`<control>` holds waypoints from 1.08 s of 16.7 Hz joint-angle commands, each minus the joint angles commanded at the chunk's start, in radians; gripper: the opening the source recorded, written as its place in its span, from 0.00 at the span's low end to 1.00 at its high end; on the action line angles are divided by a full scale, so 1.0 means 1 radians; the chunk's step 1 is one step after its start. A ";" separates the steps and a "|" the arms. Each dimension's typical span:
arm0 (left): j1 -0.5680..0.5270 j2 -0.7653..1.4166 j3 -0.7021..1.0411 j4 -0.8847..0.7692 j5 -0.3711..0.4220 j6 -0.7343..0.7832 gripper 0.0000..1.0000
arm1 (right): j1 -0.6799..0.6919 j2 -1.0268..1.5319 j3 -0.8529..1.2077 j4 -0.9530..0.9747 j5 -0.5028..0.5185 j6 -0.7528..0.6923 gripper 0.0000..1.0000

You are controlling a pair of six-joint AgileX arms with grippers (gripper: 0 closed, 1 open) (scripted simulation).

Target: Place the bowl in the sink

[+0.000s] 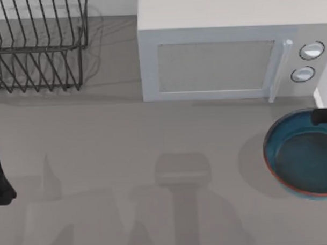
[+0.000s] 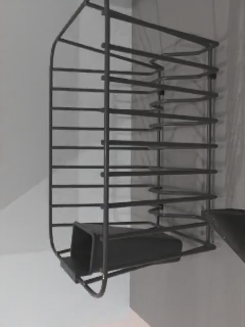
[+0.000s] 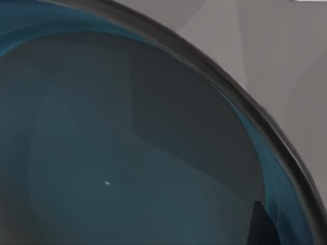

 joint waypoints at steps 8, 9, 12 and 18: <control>0.000 0.000 0.000 0.000 0.000 0.000 1.00 | -0.165 -0.064 -0.011 0.459 -0.195 -0.126 0.00; 0.000 0.000 0.000 0.000 0.000 0.000 1.00 | -0.202 -0.068 -0.028 0.562 -0.226 -0.145 0.00; 0.000 0.000 0.000 0.000 0.000 0.000 1.00 | -0.324 -0.066 -0.111 0.913 -0.314 -0.200 0.00; 0.000 0.000 0.000 0.000 0.000 0.000 1.00 | -0.568 0.016 -0.390 1.644 -0.440 -0.279 0.00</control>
